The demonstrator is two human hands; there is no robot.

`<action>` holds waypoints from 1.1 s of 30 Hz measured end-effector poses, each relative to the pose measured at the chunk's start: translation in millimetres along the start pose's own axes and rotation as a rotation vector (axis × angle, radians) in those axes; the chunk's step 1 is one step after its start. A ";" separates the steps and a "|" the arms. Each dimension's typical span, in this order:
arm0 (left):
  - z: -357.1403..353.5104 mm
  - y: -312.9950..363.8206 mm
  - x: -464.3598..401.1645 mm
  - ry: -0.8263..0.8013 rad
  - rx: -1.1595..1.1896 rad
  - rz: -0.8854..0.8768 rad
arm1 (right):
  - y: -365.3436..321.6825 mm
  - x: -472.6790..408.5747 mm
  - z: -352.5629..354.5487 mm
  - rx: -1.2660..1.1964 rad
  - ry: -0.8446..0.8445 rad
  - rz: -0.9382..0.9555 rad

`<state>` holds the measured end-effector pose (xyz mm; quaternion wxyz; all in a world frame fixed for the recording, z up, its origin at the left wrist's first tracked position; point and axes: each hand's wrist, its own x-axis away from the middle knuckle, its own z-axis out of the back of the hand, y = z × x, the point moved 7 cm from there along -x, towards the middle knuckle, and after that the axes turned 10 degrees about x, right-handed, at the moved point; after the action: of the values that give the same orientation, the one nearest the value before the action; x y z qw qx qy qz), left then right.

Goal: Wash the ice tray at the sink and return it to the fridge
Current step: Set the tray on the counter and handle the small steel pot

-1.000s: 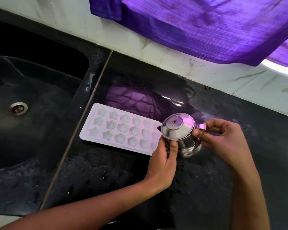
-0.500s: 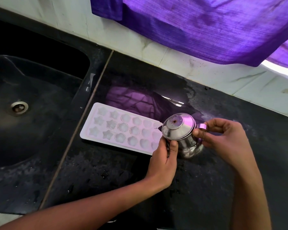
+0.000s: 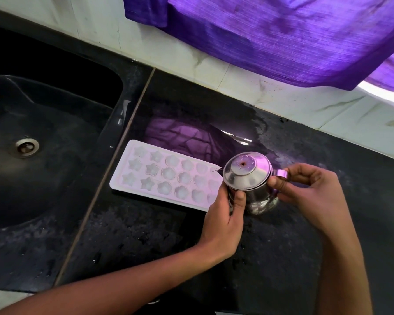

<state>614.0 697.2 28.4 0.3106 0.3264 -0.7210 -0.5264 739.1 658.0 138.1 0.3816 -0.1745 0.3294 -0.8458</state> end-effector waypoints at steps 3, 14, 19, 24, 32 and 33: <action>0.9 3.9 2.7 0.026 -0.029 -0.020 | 3.4 3.1 -1.5 -0.056 0.007 -0.010; -2.1 -2.8 26.0 0.046 -0.164 0.063 | -0.7 12.9 -9.1 0.047 -0.051 0.014; -2.1 -4.1 27.6 0.040 -0.203 0.083 | 2.4 13.6 -8.4 0.080 -0.049 0.007; -1.3 -3.6 28.6 0.032 -0.215 0.102 | 1.2 14.7 -7.8 0.085 -0.050 0.015; -4.9 -2.4 30.4 -0.001 -0.186 0.086 | -0.7 17.6 -4.1 0.077 -0.050 0.002; -5.1 -2.5 30.5 -0.001 -0.181 0.083 | -2.0 18.2 -3.7 0.079 -0.050 0.004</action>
<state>600.3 669.5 30.5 0.3601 0.2668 -0.6836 -0.5760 724.2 646.7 137.6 0.3979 -0.1799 0.2865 -0.8527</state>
